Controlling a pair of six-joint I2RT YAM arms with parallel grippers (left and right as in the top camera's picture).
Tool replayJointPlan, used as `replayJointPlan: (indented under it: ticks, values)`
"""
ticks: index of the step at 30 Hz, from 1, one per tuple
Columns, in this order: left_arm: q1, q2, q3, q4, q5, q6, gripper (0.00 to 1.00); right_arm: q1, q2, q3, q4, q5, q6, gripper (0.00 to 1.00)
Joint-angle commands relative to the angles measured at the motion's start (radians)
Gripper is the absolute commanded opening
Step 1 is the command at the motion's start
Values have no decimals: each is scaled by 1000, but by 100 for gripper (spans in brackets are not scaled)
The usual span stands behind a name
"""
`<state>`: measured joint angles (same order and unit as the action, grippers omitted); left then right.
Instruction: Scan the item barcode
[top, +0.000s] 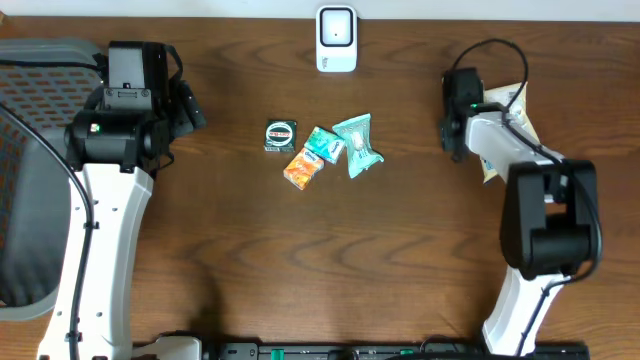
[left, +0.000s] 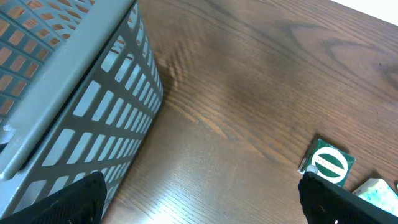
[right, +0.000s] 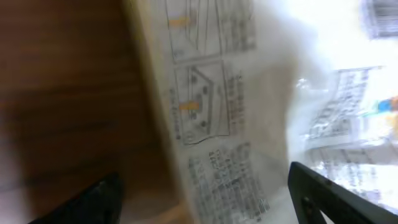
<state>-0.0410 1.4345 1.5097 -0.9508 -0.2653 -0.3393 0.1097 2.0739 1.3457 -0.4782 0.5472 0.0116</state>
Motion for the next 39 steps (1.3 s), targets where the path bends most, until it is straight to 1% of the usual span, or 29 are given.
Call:
replayJointPlan:
  ticks: [1,3,4,5,6,8,10,13,17,20,23,27,29,32,39]
  values:
    - [3,4,3,-3,-13,13,98,-4,60,11,4,108,-6,82]
    - [3,4,3,-3,-13,13,98,-6,87,11,7,109,-6,80]
    - [3,4,3,-3,-13,13,98,-8,100,11,8,108,-6,78]
    - [3,4,3,-3,-13,13,98,-14,124,11,11,105,-6,62]
    - [3,4,3,-3,-13,13,98,-18,136,11,11,100,-6,49]
    - [3,4,3,-3,-13,13,98,-21,153,11,8,82,-6,28]
    - [3,4,3,-3,-13,13,98,-23,154,11,-6,40,-6,2]
    - [3,4,3,-3,-13,13,98,-19,140,15,-22,-45,-5,1]
    - [3,4,3,-3,-13,13,98,-13,82,43,-66,-159,46,1]
    - [3,4,3,-3,-13,13,98,-15,-3,74,-84,-322,47,1]
    - [3,4,3,-3,-13,13,98,-27,-100,105,-73,-547,39,1]
    - [3,4,3,-3,-13,13,98,-63,-198,117,-15,-853,40,1]
    - [3,4,3,-3,-13,13,98,-87,-220,117,18,-1058,48,1]
    - [3,4,3,-3,-13,13,98,-114,-210,116,43,-1320,93,1]
    - [3,4,3,-3,-13,13,98,-123,-126,96,37,-1707,245,1]
